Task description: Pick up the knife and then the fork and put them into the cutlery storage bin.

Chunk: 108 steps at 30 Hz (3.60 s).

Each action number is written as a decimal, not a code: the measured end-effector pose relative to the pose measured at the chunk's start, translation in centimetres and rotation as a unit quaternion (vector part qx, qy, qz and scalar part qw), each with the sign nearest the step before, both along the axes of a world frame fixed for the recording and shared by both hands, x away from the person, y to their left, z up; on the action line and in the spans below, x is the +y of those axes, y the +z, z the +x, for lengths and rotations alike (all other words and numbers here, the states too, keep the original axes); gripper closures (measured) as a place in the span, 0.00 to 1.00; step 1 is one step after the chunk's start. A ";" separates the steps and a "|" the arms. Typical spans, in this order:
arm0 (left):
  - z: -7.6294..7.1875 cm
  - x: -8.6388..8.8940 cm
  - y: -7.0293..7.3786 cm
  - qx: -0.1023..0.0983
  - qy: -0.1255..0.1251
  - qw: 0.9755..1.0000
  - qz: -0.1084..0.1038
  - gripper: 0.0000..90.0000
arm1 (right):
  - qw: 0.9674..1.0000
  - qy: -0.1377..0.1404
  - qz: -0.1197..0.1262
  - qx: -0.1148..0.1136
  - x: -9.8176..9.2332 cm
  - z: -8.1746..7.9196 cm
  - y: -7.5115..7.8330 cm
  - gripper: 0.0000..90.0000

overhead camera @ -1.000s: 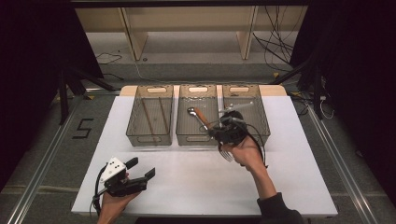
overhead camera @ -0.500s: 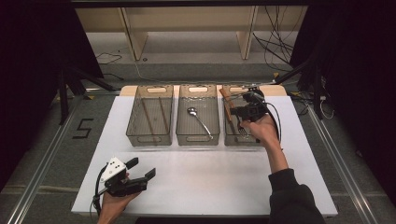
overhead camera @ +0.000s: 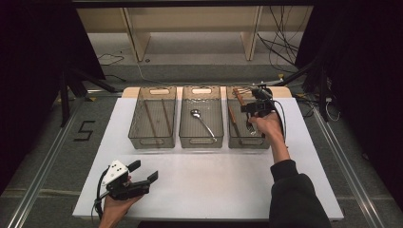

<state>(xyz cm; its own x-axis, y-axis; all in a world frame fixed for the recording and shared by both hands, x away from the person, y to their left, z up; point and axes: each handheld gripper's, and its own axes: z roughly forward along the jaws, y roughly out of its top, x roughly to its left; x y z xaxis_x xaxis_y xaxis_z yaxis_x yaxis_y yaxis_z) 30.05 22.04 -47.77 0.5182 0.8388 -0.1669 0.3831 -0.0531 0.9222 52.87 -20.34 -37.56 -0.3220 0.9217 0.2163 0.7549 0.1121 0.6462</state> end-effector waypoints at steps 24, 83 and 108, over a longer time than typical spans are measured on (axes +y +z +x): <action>0.0 0.0 0.0 0.000 -0.001 1.000 0.000 0.19 | 0.999 -0.021 -0.030 0.023 1.7 2.7 -2.2 0.87; 0.0 -0.2 -0.1 0.004 -0.005 1.000 0.002 0.19 | 0.965 0.194 0.094 -0.150 2.3 -14.5 -2.7 0.32; 0.0 -0.8 -0.1 0.010 -0.031 0.999 0.005 0.19 | 0.953 0.195 0.120 -0.197 -2.0 -20.3 -7.1 0.29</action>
<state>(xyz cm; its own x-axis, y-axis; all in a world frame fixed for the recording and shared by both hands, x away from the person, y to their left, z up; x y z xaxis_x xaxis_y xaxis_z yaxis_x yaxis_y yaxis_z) 30.04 21.29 -47.92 0.5659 0.8070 -0.1689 0.3964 -0.0866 0.9140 32.53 -22.30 -44.71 -0.7297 0.6546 0.1976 0.3797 0.1476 0.9133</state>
